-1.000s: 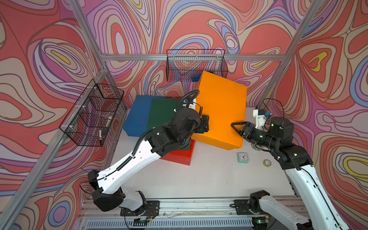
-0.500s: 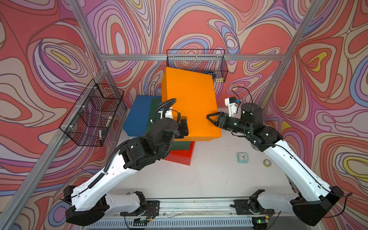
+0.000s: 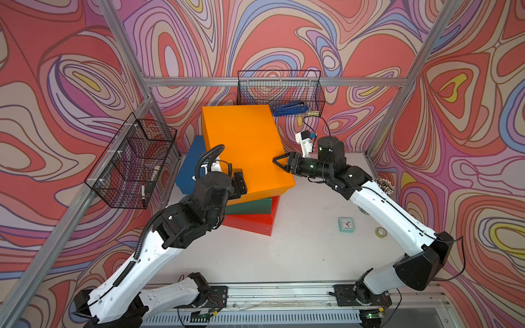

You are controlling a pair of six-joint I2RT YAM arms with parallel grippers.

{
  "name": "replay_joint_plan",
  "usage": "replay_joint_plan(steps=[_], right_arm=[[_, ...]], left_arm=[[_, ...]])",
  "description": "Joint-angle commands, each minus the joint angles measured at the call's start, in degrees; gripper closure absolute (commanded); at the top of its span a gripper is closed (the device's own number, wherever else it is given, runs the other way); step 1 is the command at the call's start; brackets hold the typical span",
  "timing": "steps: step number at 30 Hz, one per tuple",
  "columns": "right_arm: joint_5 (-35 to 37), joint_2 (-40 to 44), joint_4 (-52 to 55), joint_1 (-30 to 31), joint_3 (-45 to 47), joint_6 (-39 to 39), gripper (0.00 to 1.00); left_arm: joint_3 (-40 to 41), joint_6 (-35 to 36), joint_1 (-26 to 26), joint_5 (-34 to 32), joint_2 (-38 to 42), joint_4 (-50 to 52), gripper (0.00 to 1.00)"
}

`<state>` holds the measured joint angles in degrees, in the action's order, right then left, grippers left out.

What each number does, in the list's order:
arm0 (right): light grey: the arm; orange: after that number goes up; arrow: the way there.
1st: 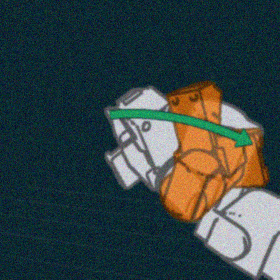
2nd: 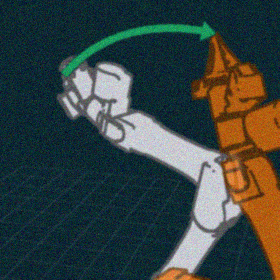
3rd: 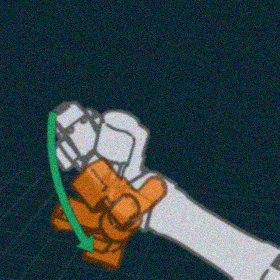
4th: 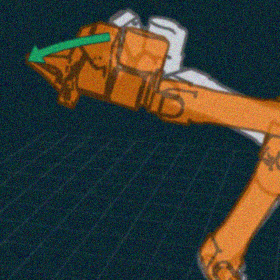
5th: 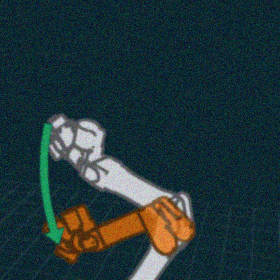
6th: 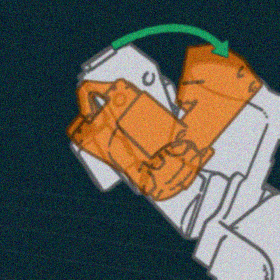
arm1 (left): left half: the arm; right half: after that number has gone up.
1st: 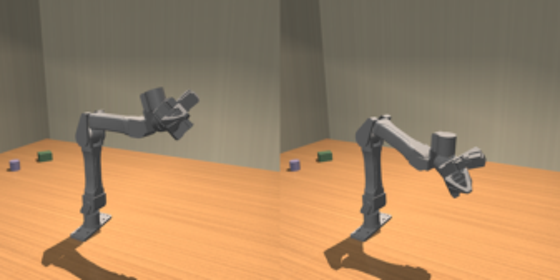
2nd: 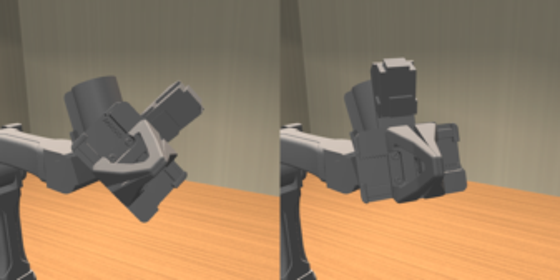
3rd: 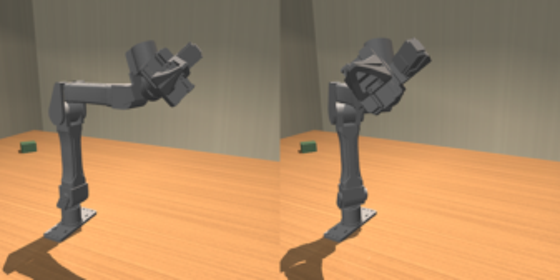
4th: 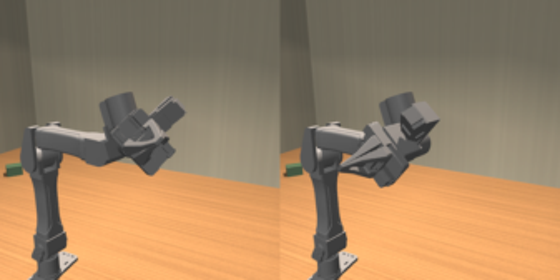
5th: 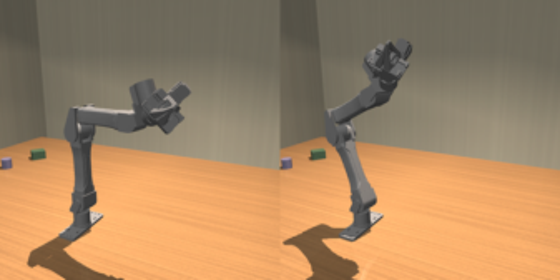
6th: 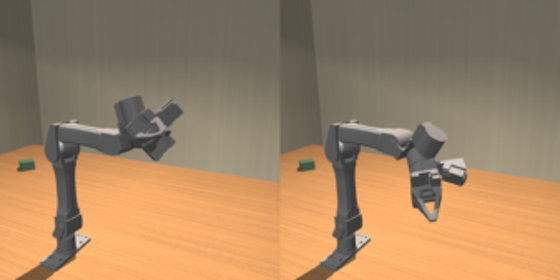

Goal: Stack the shoeboxes
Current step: Place the shoebox at the shoebox, then adjust the shoeboxes in the shoebox.

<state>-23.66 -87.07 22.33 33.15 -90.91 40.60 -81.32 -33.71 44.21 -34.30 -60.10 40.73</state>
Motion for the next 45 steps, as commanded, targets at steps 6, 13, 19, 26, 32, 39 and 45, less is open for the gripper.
replay_joint_plan(steps=[6, 13, 19, 26, 32, 39, 45], right_arm=[[-5.71, -2.26, 0.11, 2.46, -5.3, -2.1, 0.3], [-3.46, -4.66, 3.79, 2.36, -8.15, -4.8, 0.17], [-3.03, -7.55, 5.83, 2.01, -11.62, -7.25, 0.12], [-5.56, -10.89, 6.71, 1.07, -15.71, -8.37, 0.12], [-6.77, -10.55, 6.68, -1.83, -16.57, -8.9, 0.12], [-8.42, -6.59, 4.61, -8.03, -10.85, -7.82, 0.12], [-8.37, -3.34, 3.22, -15.11, -1.48, -7.5, 0.53]], left_arm=[[-1.71, -0.62, -6.56, 11.65, -2.63, -1.04, 0.05], [-2.64, -2.12, -15.17, 19.13, -4.18, 0.24, 0.0], [-3.78, -3.22, -21.98, 29.88, -5.52, -1.07, 0.0], [-9.25, -3.23, -29.56, 38.01, -7.17, 0.19, 0.0], [-12.98, -3.53, -36.99, 41.89, -7.84, 2.46, 0.0], [-11.05, -3.68, -44.1, 43.56, -8.15, 4.34, 0.03], [-3.15, -7.49, -52.16, 51.27, -9.02, 0.15, 0.55]])
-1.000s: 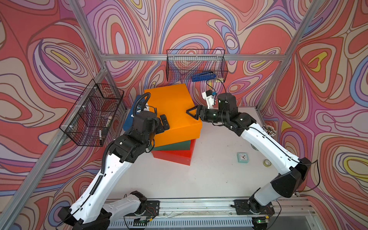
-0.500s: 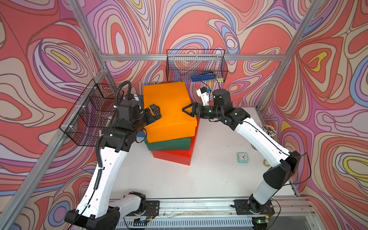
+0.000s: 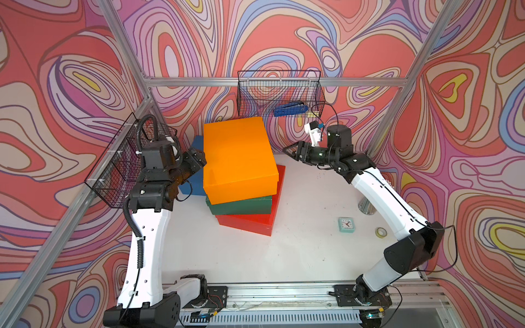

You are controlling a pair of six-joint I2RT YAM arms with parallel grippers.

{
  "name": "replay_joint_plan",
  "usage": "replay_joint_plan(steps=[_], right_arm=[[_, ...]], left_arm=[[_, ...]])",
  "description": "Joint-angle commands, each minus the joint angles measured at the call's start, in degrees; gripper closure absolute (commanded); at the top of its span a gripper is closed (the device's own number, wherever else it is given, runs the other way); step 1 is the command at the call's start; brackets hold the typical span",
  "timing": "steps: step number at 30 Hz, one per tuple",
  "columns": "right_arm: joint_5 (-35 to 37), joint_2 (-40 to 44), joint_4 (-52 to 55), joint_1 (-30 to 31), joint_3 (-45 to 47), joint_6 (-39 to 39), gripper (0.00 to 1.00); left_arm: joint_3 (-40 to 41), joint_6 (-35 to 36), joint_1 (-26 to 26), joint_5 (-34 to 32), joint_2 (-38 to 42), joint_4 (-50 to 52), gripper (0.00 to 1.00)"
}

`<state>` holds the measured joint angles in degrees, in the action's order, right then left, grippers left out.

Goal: Stack the shoeboxes
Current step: Adjust the shoeboxes in the shoebox.

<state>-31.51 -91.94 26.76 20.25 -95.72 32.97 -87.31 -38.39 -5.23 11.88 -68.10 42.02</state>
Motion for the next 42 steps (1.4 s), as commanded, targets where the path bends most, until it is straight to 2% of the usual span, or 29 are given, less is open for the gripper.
replay_joint_plan(steps=[1, 4, 5, 8, 18, 26, 30, 35, 42], right_arm=[[-0.49, 1.58, -1.44, -3.04, 4.73, 0.33, 0.7], [-0.1, 0.34, -1.67, -4.43, 7.65, 0.09, 0.96], [0.17, -0.34, -1.29, -4.56, 8.11, -0.33, 1.0], [1.95, -2.86, -0.27, -4.61, 9.35, -1.3, 1.0], [4.26, -12.91, -3.67, -4.61, 11.74, -0.92, 1.0], [4.96, -20.91, -6.57, -4.7, 10.15, 0.01, 1.0], [3.71, -24.35, -8.64, -4.7, 9.11, 1.7, 1.0], [2.64, -25.83, -10.53, -4.68, 8.37, 3.33, 1.0], [0.22, -25.1, -13.87, -4.67, 10.22, 6.25, 1.0]], left_arm=[[3.94, -3.6, -4.11, 6.72, -1.59, -1.88, 0.68], [5.63, -4.59, -5.54, 9.19, -3.87, -2.74, 0.89], [5.79, -4.51, -5.53, 9.56, -4.62, -2.66, 0.92], [6.92, -4.08, -5.55, 9.55, -6.44, -2.9, 0.96], [13.89, -4.63, -5.57, 7.13, -11.38, -10.13, 0.97], [15.52, -5.64, -5.04, 10.22, -19.22, -14.96, 0.97], [13.46, -4.76, -2.33, 8.89, -22.79, -15.26, 0.97], [10.41, -4.1, 1.4, 8.42, -27.02, -15.54, 0.97], [11.65, -3.84, 1.63, 8.38, -28.68, -16.46, 0.97]])
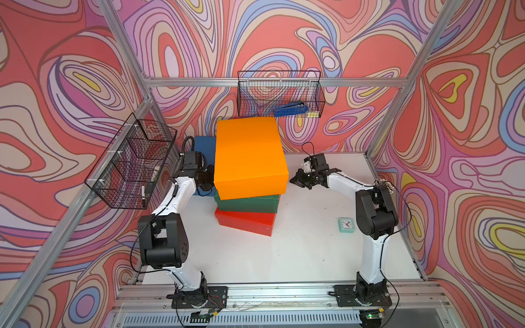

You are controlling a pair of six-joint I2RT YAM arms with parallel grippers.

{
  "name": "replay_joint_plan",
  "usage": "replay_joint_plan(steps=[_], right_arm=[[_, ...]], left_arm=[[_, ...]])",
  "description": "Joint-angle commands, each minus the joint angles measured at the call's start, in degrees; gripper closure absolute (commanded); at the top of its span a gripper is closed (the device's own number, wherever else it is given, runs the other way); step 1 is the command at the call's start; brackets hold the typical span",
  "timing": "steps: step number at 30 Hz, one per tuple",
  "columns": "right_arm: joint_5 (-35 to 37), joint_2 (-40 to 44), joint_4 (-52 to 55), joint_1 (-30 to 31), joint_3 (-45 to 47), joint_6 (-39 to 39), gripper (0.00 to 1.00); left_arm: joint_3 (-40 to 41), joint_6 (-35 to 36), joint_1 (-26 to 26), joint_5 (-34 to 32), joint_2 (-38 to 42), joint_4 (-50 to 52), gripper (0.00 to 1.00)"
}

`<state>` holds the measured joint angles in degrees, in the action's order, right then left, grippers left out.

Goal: Stack the shoeboxes
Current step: Adjust the shoeboxes in the shoebox.

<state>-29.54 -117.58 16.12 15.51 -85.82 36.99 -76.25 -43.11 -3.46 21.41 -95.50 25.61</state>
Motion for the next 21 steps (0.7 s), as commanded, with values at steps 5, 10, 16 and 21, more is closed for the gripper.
replay_joint_plan(steps=[5, 10, 16, 21], right_arm=[[-3.89, 0.25, -6.83, 0.64, 3.09, 5.0, 1.0], [-4.73, -0.09, -6.99, 2.19, 3.29, 5.19, 1.0], [-4.92, 1.0, -7.69, 2.6, 4.85, 5.93, 1.0], [-3.9, 2.76, -6.21, 2.55, 6.48, 5.08, 1.0]], left_arm=[[4.47, 2.34, -0.14, -1.81, 0.49, 0.21, 0.98], [9.88, 3.01, -0.12, -1.76, 3.22, 0.41, 0.99], [15.61, 4.18, -0.14, -3.55, 8.98, 2.4, 1.0], [18.41, 5.01, -0.14, -2.91, 13.59, 3.93, 1.0]])
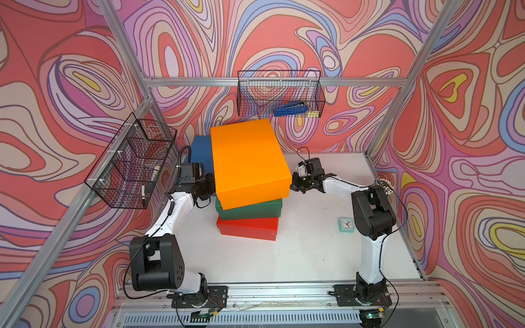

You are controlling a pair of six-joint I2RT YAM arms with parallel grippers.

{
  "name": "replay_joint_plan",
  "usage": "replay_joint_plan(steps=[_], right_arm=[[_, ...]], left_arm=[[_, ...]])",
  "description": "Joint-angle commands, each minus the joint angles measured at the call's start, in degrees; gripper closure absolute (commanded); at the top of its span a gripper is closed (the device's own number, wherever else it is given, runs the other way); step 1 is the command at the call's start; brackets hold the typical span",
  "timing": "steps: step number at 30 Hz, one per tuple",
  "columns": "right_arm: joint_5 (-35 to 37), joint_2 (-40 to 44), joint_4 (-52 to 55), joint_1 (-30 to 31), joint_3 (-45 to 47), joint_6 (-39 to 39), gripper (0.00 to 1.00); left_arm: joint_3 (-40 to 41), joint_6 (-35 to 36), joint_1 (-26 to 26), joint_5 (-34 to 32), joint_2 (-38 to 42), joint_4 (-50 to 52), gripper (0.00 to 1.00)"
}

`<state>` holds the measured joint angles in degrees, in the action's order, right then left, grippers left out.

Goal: Stack the shoeboxes
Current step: Adjust the shoeboxes in the shoebox.

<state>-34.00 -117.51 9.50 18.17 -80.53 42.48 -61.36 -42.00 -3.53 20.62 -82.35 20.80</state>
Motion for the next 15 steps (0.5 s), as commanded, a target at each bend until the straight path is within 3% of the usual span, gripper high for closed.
replay_joint_plan(steps=[1, 8, 15], right_arm=[[1.14, 3.16, 1.02, -0.1, 1.49, -0.96, 1.0], [2.22, 5.7, 3.38, -0.26, 2.91, -2.48, 1.0], [1.07, 5.92, 3.1, -0.24, 3.36, -2.66, 1.0]], left_arm=[[4.07, 3.63, -0.08, -1.61, 1.03, 8.8, 1.0], [7.15, 3.85, -0.55, -5.99, 5.4, 12.4, 1.0], [10.67, 2.01, -5.96, -10.72, 9.49, 17.46, 1.0]])
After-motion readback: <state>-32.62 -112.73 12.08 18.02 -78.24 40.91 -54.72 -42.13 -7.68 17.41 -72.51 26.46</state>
